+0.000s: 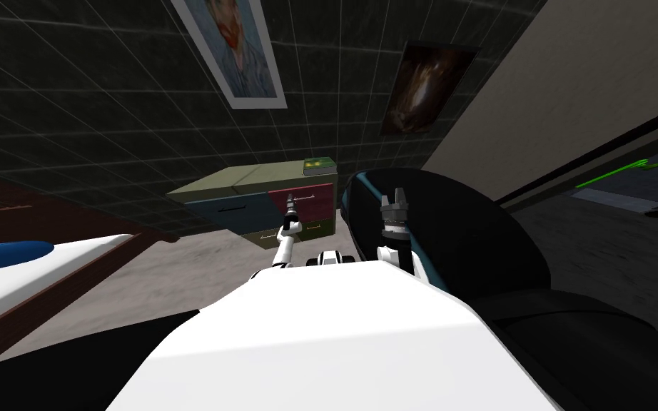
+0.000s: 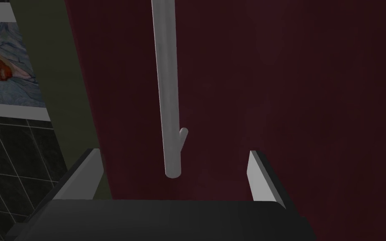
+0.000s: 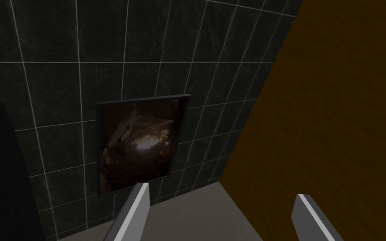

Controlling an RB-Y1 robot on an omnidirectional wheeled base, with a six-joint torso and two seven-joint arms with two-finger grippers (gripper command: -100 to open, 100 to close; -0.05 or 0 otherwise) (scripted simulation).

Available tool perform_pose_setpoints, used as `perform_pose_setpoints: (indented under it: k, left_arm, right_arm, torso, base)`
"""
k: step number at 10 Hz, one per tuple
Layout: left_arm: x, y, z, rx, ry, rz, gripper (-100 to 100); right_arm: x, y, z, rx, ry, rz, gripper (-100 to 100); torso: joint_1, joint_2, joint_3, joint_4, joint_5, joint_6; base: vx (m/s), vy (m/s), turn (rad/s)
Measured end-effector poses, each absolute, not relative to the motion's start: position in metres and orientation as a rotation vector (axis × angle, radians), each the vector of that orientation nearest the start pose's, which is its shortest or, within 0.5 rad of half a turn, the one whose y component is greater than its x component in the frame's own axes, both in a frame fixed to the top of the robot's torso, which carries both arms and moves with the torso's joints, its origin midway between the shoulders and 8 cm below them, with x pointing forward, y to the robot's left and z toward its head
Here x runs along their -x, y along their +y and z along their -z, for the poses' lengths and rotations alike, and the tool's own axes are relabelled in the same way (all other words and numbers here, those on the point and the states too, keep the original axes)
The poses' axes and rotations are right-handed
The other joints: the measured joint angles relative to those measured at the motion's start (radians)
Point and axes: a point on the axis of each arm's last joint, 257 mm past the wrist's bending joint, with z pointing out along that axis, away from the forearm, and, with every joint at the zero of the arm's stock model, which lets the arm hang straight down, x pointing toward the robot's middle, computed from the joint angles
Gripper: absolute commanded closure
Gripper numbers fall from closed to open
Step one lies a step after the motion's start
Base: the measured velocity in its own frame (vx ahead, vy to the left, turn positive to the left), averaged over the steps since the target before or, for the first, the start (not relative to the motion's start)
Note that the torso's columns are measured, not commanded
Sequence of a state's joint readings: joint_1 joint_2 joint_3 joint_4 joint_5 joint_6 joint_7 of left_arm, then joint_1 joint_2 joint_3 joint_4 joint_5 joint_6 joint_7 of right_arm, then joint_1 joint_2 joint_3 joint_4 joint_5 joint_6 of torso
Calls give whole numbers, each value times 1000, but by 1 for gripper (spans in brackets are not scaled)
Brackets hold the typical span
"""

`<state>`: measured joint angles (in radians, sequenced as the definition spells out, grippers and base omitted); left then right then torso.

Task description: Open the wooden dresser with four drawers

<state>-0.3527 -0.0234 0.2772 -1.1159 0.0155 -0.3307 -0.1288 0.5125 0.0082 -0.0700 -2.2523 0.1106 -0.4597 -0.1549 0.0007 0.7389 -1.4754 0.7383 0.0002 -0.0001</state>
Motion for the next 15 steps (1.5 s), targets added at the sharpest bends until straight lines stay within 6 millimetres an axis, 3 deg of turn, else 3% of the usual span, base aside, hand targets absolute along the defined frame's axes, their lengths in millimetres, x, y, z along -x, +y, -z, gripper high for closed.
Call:
perform_pose_setpoints:
  k: [3,4,8,15]
  left_arm:
    - [-635,273,182,1126,965,1154,-100]
    - [-635,273,182,1126,965,1156,100]
    - [-611,276,195,1118,994,1157,100]
    - [-571,283,195,1084,996,1167,100]
  right_arm:
    - [-352,-297,0,-717,678,-1279,0]
    - [-352,-297,0,-717,678,-1279,0]
    - [-352,-297,0,-717,678,-1279,0]
    - [-352,-297,0,-717,678,-1279,0]
  torso:
    - [-2,-4,-2,-1,0,0]
    - [-2,-4,-3,-1,0,0]
    - [2,-6,-4,-1,0,0]
    - [6,-5,-3,-1,1,-3]
  base:
    - [-46,12,-10]
    - [92,-25,78]
    - [78,-27,46]
    - [66,-23,43]
